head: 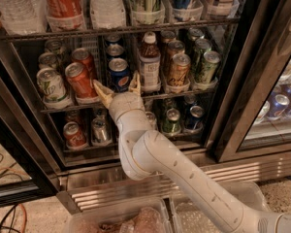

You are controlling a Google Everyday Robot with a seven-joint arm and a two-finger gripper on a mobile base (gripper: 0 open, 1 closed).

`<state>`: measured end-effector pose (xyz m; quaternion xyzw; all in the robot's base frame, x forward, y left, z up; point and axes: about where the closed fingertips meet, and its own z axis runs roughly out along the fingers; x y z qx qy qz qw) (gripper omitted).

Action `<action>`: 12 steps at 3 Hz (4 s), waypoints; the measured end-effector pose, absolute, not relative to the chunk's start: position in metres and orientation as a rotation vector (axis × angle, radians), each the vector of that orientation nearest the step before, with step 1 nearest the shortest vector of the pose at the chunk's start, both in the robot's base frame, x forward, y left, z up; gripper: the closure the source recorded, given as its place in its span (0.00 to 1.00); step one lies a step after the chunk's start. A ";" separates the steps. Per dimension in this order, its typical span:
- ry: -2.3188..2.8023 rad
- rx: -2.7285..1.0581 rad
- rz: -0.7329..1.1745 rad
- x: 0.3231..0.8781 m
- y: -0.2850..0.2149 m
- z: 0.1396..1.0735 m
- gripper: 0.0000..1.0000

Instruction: Pick pepsi can from middle shelf of fridge

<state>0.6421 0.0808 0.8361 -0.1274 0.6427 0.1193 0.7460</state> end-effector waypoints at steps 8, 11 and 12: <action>1.311 -0.259 0.206 0.642 0.051 0.888 1.00; 1.278 -0.310 0.271 0.566 0.004 0.891 1.00; 1.298 -0.311 0.290 0.550 -0.005 0.882 1.00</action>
Offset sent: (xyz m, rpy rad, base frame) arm 0.0132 -0.0086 -0.0131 -0.0029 0.0368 -0.0517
